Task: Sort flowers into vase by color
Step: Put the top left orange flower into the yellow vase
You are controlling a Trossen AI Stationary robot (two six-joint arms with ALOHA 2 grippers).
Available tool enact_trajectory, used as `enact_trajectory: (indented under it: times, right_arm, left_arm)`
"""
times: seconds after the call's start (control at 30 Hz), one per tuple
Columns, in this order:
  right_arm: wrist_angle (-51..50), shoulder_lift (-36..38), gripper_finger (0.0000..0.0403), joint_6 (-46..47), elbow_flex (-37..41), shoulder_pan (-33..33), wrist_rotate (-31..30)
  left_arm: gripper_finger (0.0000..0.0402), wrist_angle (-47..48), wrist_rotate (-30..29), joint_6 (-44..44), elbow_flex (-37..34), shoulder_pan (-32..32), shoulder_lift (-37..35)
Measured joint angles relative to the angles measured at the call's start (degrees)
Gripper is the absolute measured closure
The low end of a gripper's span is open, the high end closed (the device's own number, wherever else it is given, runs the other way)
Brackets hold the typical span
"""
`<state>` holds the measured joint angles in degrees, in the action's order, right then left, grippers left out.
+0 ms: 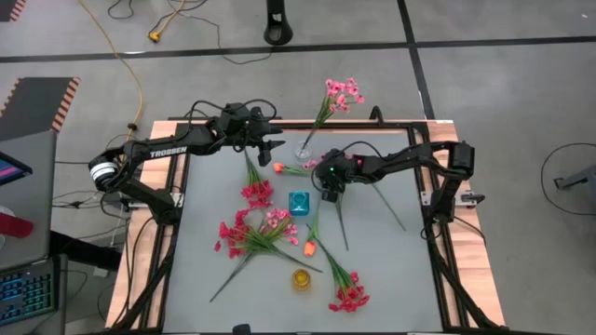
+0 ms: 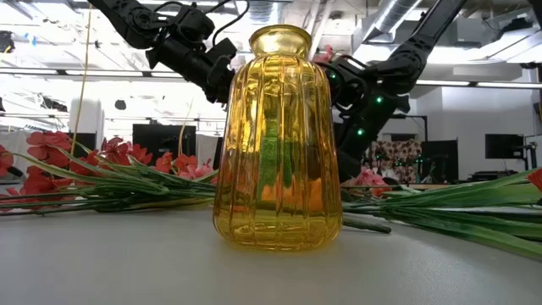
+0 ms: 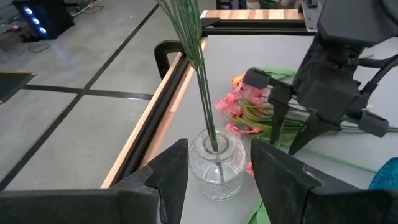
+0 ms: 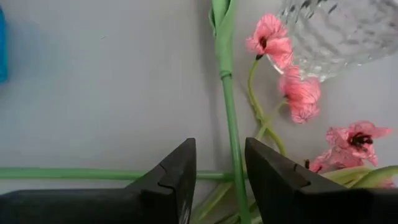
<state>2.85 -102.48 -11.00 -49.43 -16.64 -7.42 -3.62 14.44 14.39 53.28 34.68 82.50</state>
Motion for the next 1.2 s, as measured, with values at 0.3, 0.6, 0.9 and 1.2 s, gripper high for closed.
enact_trajectory:
  times: [0.3,0.6,0.9,1.2]
  right_arm:
    - [0.17,1.03,0.0285,0.00,-0.02,0.00,-0.01]
    - [0.14,1.03,0.0304,0.00,-0.02,0.00,-0.03]
    - [0.15,1.03,0.0363,0.00,-0.02,0.00,-0.05]
    - [0.15,1.03,0.0376,0.02,-0.04,0.00,-0.07]
  left_arm:
    - [0.0239,0.15,-0.02,0.00,0.00,0.00,0.00]
    - [0.0239,0.24,-0.04,0.00,0.00,0.00,0.00]
    - [0.0239,0.26,-0.07,0.00,0.00,0.00,0.00]
    - [0.0239,0.26,-0.07,-0.02,0.00,0.00,0.00]
